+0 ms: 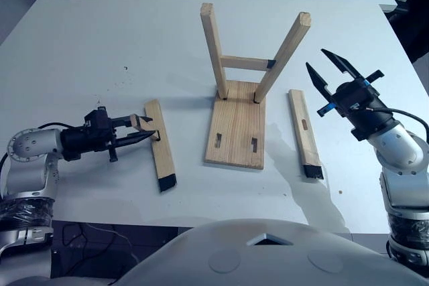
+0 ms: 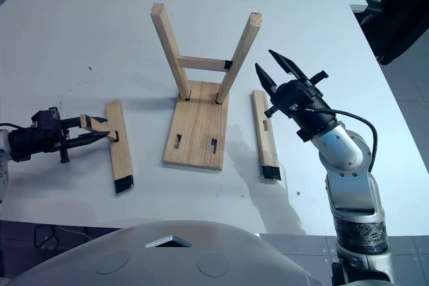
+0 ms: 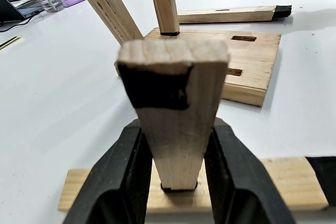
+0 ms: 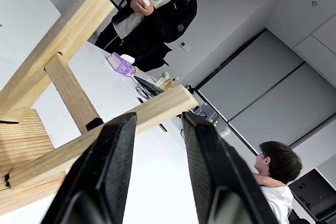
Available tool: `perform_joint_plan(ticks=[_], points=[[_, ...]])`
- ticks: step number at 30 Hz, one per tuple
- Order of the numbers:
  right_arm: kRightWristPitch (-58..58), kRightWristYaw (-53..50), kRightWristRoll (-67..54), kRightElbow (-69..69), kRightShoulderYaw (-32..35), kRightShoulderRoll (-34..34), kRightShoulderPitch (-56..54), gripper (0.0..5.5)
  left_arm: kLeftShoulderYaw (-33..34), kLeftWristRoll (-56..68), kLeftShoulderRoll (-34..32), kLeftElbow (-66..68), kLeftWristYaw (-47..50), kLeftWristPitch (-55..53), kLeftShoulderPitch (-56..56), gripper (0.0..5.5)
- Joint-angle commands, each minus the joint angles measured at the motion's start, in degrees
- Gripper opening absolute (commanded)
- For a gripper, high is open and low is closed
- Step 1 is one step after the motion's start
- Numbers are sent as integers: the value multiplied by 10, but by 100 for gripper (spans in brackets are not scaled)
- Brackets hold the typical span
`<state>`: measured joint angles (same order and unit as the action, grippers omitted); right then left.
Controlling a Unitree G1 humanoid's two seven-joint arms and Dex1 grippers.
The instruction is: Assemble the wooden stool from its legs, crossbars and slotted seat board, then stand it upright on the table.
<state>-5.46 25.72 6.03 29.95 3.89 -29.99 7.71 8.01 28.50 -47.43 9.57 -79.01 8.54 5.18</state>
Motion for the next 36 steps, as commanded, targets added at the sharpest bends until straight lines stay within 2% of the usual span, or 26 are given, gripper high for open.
perform_joint_plan(ticks=[1,11,28,29,36], points=[[-2,13,1,-11,-8,-11,-16,158,-64,-49,-4,-6,26,-108,45,129],[-8,28,-8,-23,-12,-23,-32,158,-66,-19,14,-35,73,-146,75,129],[-15,41,-17,-44,-14,-31,-58,158,-59,-38,54,-55,132,-61,100,129],[-15,41,-17,-45,-14,-31,-60,158,-61,-38,54,-52,135,-67,100,158],[-19,41,-15,-49,-15,-29,-63,158,-58,-68,82,-5,154,-17,87,262]])
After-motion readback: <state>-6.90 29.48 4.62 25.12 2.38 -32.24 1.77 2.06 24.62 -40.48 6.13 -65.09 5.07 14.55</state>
